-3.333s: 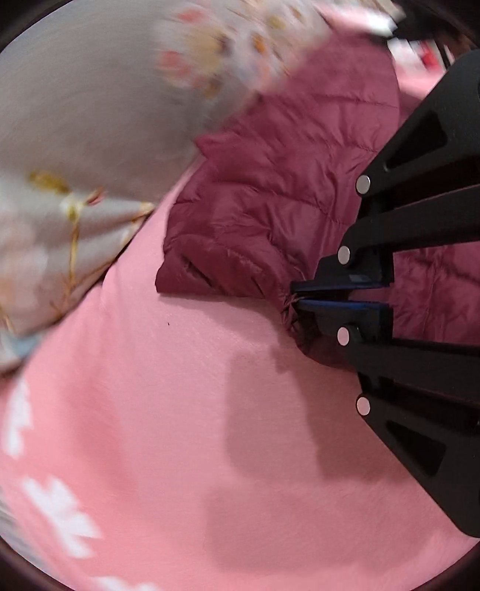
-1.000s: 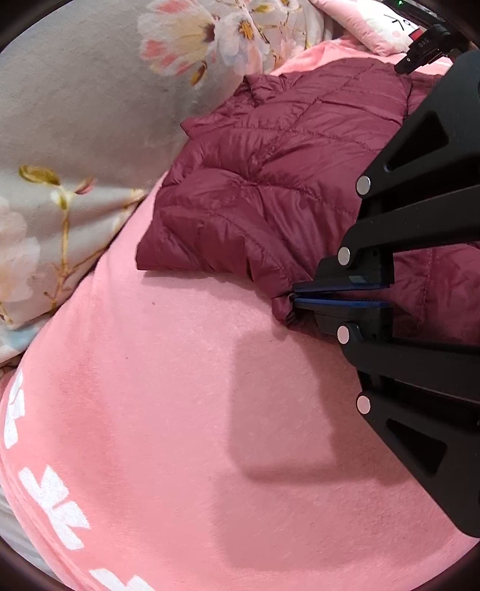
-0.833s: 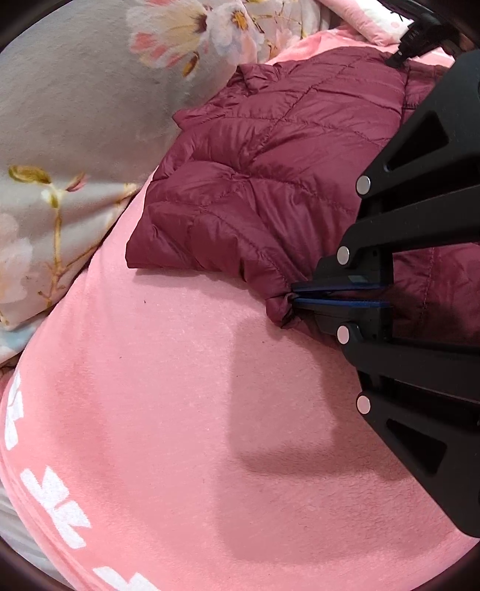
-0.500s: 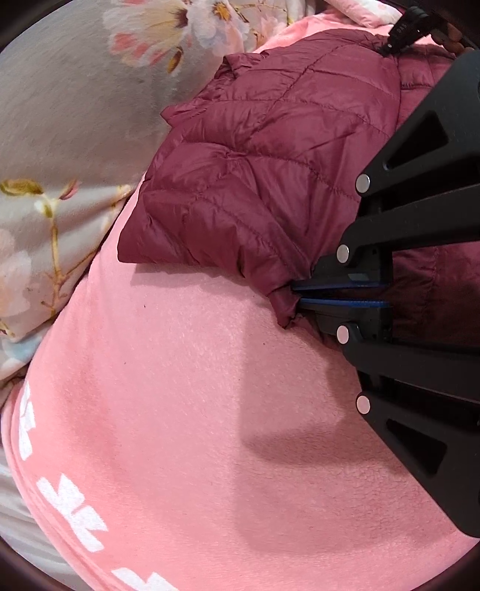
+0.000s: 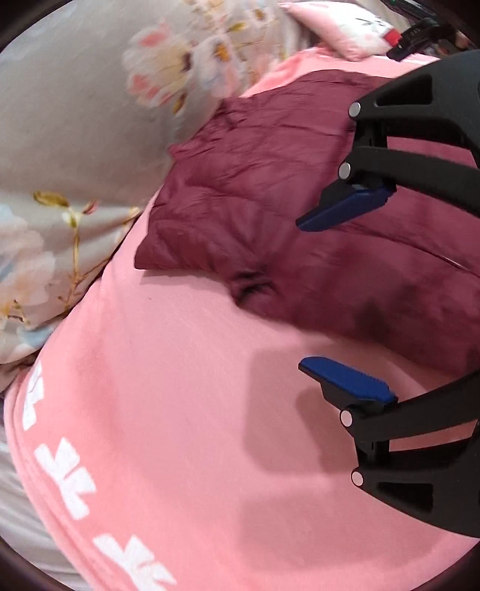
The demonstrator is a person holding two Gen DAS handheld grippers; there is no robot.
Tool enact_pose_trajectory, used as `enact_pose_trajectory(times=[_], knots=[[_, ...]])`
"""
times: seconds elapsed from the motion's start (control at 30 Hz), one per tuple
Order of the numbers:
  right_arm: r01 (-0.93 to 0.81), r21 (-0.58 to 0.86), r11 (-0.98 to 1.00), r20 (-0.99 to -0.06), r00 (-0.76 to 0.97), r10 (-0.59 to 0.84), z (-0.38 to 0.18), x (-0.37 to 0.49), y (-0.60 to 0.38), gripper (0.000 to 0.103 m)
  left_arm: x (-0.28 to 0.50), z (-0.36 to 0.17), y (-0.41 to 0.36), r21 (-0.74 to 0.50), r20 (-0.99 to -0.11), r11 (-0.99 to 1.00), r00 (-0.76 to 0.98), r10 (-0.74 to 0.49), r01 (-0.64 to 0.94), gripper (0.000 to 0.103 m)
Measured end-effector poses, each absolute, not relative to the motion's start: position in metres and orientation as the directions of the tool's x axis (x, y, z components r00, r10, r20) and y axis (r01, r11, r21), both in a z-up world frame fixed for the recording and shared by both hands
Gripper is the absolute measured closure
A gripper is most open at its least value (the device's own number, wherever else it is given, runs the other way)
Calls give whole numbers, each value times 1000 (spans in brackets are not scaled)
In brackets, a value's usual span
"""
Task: Fold large clothes
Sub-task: 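Release the folded side and smooth the jacket with both tools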
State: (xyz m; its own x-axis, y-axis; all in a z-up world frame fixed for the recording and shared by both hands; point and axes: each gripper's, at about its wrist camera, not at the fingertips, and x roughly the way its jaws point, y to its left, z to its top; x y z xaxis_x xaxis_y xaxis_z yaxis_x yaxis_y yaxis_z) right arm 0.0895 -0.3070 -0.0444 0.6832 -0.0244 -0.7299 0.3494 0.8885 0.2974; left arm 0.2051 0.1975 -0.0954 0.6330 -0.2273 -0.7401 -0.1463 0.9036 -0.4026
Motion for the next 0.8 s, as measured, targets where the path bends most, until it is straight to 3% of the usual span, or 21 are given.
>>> enact_pose_trajectory(times=[0.17, 0.3, 0.33, 0.4, 0.43, 0.47, 0.5, 0.73, 0.8], knots=[[351, 286, 892, -779, 627, 3, -66, 9, -306, 52, 152, -119, 204, -359, -817, 925, 520, -249, -121, 30], [334, 289, 897, -805, 593, 38, -87, -21, -291, 52, 126, -125, 203, -327, -823, 940, 518, -232, -97, 35], [335, 282, 899, -809, 586, 36, -91, -24, -288, 52, 122, -125, 200, -321, -824, 943, 517, -232, -88, 40], [344, 260, 903, -814, 581, 13, -95, -22, -282, 58, 121, -128, 192, -295, -834, 953, 504, -226, -62, 68], [353, 242, 904, -818, 575, -5, -97, -22, -280, 63, 121, -127, 188, -275, -836, 960, 507, -209, -58, 72], [365, 216, 906, -828, 560, -28, -100, -20, -279, 79, 120, -126, 184, -269, -837, 963, 504, -213, -38, 87], [370, 211, 905, -833, 552, -31, -102, -20, -280, 97, 120, -125, 182, -274, -837, 961, 500, -224, -29, 96], [326, 143, 934, -874, 485, -35, -89, -55, -264, 100, 81, -101, 183, -252, -853, 967, 464, -240, 37, 99], [313, 127, 941, -887, 461, -33, -86, -68, -259, 99, 65, -90, 195, -221, -862, 975, 467, -197, 5, 91]])
